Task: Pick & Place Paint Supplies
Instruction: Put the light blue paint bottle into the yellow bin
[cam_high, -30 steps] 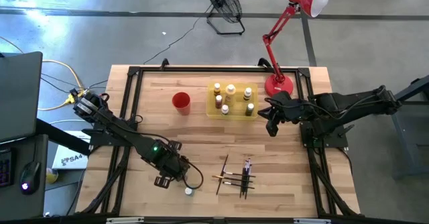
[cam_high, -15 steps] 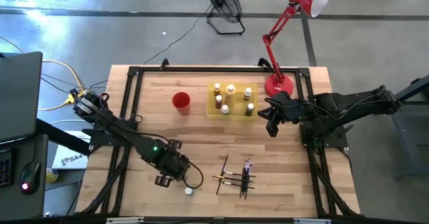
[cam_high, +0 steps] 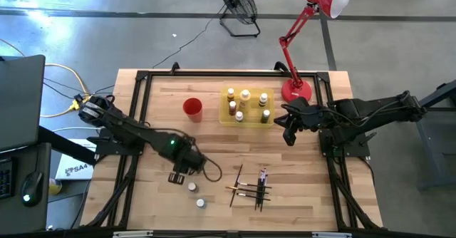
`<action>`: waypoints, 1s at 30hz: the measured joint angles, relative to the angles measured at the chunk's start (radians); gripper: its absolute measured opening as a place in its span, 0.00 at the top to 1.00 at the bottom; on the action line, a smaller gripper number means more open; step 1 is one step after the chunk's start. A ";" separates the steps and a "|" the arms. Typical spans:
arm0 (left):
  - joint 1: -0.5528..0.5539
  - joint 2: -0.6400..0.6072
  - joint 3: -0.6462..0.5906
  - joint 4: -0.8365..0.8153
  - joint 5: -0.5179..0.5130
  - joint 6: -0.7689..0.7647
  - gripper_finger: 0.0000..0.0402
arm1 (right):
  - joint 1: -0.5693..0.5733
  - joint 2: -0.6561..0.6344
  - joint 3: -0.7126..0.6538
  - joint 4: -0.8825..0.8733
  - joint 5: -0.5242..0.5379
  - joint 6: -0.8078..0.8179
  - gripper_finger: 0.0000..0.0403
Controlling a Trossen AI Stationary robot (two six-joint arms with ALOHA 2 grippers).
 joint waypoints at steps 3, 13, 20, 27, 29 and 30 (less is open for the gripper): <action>0.052 -0.019 0.000 -0.006 0.004 0.038 0.71 | 0.000 0.000 0.000 0.000 0.000 0.000 0.99; 0.247 -0.116 0.013 0.003 -0.001 0.116 0.70 | 0.000 0.000 0.000 -0.004 0.001 0.000 0.99; 0.402 -0.125 0.162 0.033 -0.026 0.222 0.70 | 0.000 0.000 0.000 -0.004 0.001 0.000 0.99; 0.558 -0.125 0.267 0.110 0.009 0.308 0.69 | 0.000 0.000 0.000 -0.004 0.001 0.000 0.99; 0.591 -0.121 0.278 0.113 0.016 0.319 0.69 | 0.000 0.000 0.000 -0.004 0.001 0.000 0.99; 0.604 -0.114 0.284 0.113 0.022 0.321 0.69 | 0.000 0.000 0.000 -0.004 0.001 0.000 0.99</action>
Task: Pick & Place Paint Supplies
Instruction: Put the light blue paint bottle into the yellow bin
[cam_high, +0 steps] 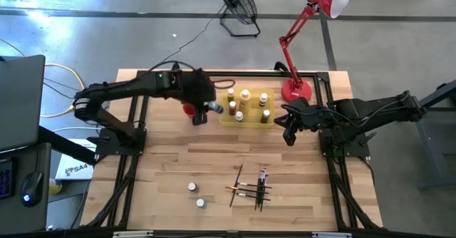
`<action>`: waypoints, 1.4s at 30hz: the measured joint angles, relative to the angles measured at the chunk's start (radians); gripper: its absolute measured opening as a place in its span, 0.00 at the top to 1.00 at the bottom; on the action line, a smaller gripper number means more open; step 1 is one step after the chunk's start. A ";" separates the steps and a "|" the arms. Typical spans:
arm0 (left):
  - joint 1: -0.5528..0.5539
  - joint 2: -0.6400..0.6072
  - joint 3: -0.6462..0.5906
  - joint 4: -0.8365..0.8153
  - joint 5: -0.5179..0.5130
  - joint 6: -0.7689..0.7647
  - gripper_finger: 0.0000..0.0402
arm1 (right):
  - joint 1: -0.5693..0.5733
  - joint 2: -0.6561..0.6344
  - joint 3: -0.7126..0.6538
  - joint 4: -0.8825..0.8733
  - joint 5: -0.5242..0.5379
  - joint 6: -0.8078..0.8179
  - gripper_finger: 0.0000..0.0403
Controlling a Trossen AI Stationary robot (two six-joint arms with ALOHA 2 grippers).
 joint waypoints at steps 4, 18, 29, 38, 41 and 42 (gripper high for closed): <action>0.030 0.039 0.012 0.007 0.021 0.015 0.69 | 0.000 0.000 0.000 -0.001 0.004 -0.007 0.99; 0.029 0.188 0.026 0.011 0.077 0.054 0.69 | 0.000 0.000 0.000 -0.005 0.004 -0.007 0.99; 0.054 0.240 0.025 0.080 0.081 0.082 0.69 | 0.000 0.000 0.000 -0.011 0.004 -0.008 0.99; 0.055 0.327 0.147 0.007 0.070 0.131 0.69 | 0.000 0.000 0.000 -0.022 0.004 -0.011 0.99; 0.055 0.369 0.187 -0.038 0.069 0.130 0.69 | 0.000 0.000 0.000 -0.026 0.004 -0.010 0.99; 0.055 0.377 0.195 -0.042 0.068 0.131 0.69 | 0.000 0.000 0.000 -0.029 0.004 -0.010 0.99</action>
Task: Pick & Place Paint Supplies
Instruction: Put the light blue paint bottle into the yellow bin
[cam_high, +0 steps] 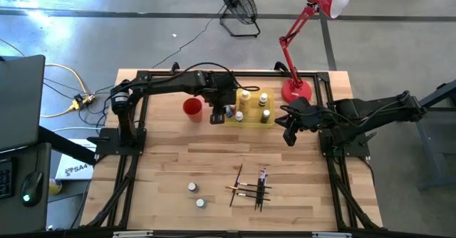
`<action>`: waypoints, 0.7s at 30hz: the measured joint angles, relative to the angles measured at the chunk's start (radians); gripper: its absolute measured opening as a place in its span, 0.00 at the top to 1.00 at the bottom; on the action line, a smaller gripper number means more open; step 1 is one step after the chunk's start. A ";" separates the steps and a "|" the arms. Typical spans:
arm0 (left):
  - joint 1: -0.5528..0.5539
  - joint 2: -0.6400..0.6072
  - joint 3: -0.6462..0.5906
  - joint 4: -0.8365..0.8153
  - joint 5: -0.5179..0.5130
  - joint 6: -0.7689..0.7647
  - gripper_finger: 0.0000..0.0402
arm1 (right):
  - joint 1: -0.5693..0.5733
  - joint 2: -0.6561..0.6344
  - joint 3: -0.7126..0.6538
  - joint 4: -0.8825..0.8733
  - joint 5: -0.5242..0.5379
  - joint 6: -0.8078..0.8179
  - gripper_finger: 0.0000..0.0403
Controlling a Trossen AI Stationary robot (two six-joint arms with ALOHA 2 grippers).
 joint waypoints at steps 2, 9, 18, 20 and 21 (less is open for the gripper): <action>0.000 0.014 0.010 -0.027 -0.004 0.014 0.69 | 0.000 0.000 0.000 -0.002 0.000 0.002 0.99; 0.000 0.055 0.008 -0.041 0.007 0.016 0.69 | 0.000 0.000 0.000 -0.006 0.000 0.002 0.99; 0.000 0.080 0.010 0.000 0.022 0.014 0.69 | 0.000 0.000 0.000 -0.009 0.000 0.002 0.99; 0.000 0.082 0.006 -0.026 0.022 0.014 0.69 | 0.000 0.000 0.000 -0.009 0.000 0.003 0.99; 0.000 0.085 0.007 -0.011 0.022 0.014 0.69 | 0.000 0.000 0.000 -0.009 0.000 0.003 0.99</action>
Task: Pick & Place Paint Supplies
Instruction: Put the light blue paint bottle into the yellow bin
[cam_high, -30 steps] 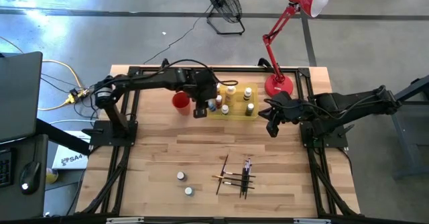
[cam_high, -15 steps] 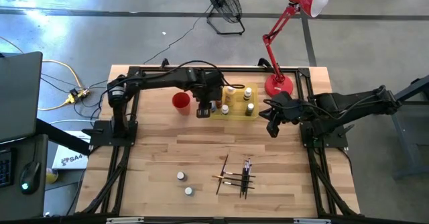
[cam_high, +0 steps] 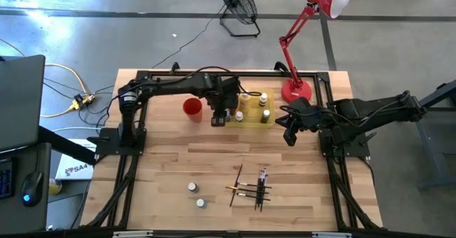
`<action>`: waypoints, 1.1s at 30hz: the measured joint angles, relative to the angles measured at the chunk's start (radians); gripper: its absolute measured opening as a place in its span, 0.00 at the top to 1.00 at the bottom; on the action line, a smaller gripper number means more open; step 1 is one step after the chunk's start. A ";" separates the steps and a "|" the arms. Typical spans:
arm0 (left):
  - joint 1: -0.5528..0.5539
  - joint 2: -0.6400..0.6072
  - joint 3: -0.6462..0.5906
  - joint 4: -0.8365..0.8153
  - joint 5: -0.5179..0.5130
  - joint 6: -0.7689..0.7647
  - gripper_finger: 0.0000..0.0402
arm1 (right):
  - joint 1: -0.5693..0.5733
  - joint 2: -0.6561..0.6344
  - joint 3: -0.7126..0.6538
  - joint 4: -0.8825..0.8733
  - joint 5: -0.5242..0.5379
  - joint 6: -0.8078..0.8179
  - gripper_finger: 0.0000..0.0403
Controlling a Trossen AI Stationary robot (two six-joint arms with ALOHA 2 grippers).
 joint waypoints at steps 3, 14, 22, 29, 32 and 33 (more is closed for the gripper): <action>0.000 0.006 0.001 -0.005 0.001 0.000 0.69 | 0.000 0.000 0.000 0.000 0.000 0.000 0.99; 0.000 0.054 0.002 -0.006 0.006 -0.004 0.69 | 0.000 0.000 0.000 -0.001 0.000 0.002 0.99; 0.000 0.061 0.002 0.033 0.009 -0.020 0.68 | 0.000 0.000 0.000 -0.002 0.000 0.007 0.99; 0.000 0.062 0.000 0.045 -0.001 -0.020 0.62 | 0.000 0.000 0.000 -0.003 0.000 0.007 0.99; 0.000 0.062 0.000 0.053 -0.008 -0.008 0.57 | 0.000 0.000 0.000 -0.003 0.000 0.007 0.99; 0.000 0.062 0.000 0.053 -0.020 -0.003 0.55 | 0.000 0.000 0.000 -0.003 0.000 0.007 0.99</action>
